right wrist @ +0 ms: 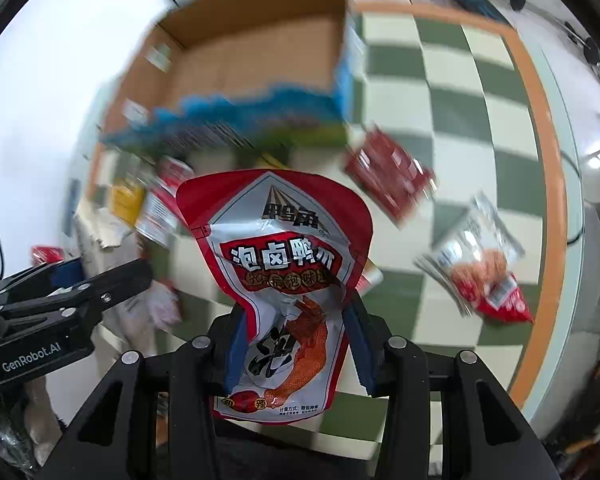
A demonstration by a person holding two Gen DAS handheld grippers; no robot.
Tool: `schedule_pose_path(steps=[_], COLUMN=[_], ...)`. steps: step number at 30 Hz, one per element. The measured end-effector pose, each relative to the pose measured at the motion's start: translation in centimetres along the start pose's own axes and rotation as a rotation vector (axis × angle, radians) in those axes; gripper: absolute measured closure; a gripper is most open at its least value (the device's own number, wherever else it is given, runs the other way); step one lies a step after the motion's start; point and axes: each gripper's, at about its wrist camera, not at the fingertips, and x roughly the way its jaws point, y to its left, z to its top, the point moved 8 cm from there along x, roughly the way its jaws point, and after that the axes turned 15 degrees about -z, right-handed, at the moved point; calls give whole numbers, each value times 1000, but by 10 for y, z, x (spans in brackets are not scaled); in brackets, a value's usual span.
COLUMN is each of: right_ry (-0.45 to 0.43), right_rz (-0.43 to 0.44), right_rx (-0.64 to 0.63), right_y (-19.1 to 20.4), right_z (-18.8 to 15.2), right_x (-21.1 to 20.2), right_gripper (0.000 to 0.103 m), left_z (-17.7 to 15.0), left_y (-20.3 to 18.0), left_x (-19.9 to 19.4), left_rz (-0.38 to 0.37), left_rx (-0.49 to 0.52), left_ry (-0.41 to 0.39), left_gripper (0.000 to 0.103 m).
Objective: Organize snacks
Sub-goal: 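Carry both packs into the cardboard box and open both tools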
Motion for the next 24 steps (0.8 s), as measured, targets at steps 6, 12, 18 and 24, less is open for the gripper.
schedule_pose_path(steps=[6,12,18,24], right_ry=[-97,-168,-142,-45], right_rz=[37,-15,-47,-74], right_rx=[41,63,63,30], right_y=[52,89,101,106], right_z=[56,136,217,271], right_x=[-39,-42,-11,67], right_gripper=[56,56,56,56], left_z=[87,177,233,257], left_y=[13,46,76,99], left_x=[-41,-33,21,82], left_rz=[-49,-50,-112,-122], left_rx=[22,-20,-135,-207], left_ry=[-32,-7,87,195], left_gripper=[41,41,41,41])
